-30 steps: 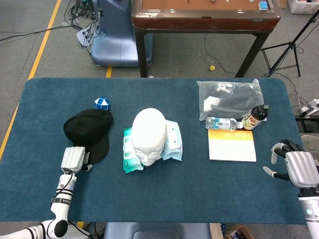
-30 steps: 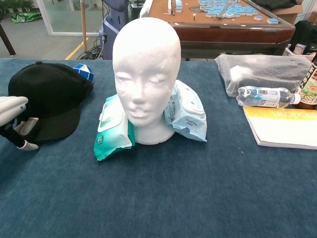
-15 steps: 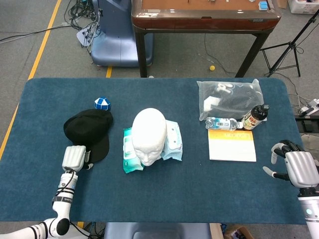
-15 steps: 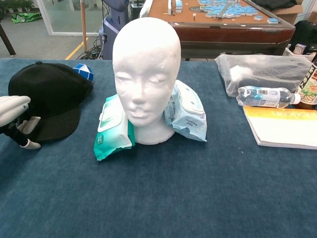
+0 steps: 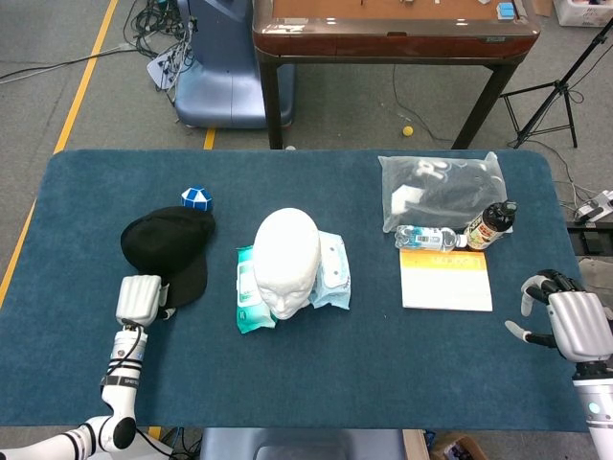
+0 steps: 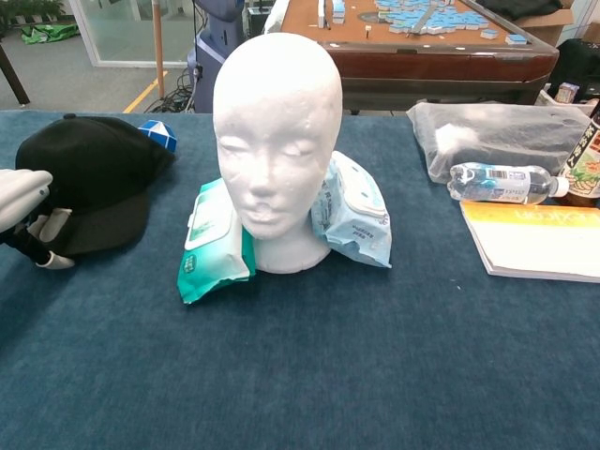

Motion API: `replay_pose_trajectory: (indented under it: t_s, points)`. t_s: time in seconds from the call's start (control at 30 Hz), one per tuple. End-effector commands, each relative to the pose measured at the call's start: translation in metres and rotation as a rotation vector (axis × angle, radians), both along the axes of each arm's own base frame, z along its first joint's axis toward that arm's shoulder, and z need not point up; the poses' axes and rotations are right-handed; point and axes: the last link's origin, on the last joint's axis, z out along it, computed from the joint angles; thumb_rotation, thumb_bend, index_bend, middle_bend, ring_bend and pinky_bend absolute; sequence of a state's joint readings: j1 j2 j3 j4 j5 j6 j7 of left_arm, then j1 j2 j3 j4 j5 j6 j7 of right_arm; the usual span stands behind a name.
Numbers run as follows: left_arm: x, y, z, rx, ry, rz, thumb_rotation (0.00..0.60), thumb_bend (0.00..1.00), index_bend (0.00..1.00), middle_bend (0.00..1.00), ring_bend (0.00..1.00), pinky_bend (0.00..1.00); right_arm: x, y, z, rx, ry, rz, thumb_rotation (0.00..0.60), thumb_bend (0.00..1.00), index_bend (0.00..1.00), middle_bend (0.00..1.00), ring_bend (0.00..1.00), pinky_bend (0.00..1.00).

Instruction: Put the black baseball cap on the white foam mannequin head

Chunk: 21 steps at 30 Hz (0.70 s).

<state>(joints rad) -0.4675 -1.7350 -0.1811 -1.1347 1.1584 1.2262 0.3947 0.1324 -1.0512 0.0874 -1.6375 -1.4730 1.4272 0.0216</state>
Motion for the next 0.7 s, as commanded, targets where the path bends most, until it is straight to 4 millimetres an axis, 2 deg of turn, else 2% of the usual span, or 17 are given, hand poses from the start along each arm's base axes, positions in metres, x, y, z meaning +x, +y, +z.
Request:
replay_pose_trajectory:
  t_s: [0.03,0.17,0.23,0.33,0.4,0.5,0.7]
  points:
    - [-0.001,0.000,0.001,0.019,-0.003,-0.008,0.600,0.08,0.84,0.89,0.56,0.61,0.000,0.000,0.000,0.000,0.000,0.000,0.600,0.00,0.66,0.44,0.24,0.32]
    - [-0.001,0.001,0.004,0.057,-0.001,-0.033,0.600,0.08,0.83,0.87,0.56,0.61,0.000,0.000,0.000,-0.001,0.000,0.001,0.600,0.00,0.66,0.44,0.24,0.32]
    - [-0.001,0.001,0.005,0.081,-0.005,-0.052,0.600,0.08,0.78,0.83,0.53,0.61,0.000,0.000,0.000,-0.001,0.000,0.001,0.600,0.00,0.66,0.44,0.24,0.32]
    - [0.000,0.001,0.007,0.120,-0.024,-0.083,0.600,0.08,0.71,0.71,0.46,0.61,0.000,0.000,0.000,-0.001,-0.001,0.001,0.600,0.00,0.66,0.44,0.24,0.32]
    - [0.000,0.002,0.009,0.138,-0.036,-0.101,0.600,0.08,0.65,0.58,0.40,0.61,0.000,0.000,0.000,-0.001,-0.001,0.001,0.600,0.00,0.66,0.44,0.24,0.32]
    - [0.001,0.001,0.011,0.161,-0.061,-0.136,0.600,0.08,0.61,0.46,0.33,0.61,0.000,0.000,0.000,-0.001,-0.001,0.001,0.600,0.00,0.66,0.44,0.24,0.32]
    - [0.001,0.002,0.014,0.188,-0.098,-0.188,0.600,0.08,0.58,0.37,0.26,0.54,0.000,0.000,0.000,-0.002,-0.002,0.001,0.600,0.00,0.66,0.44,0.24,0.32]
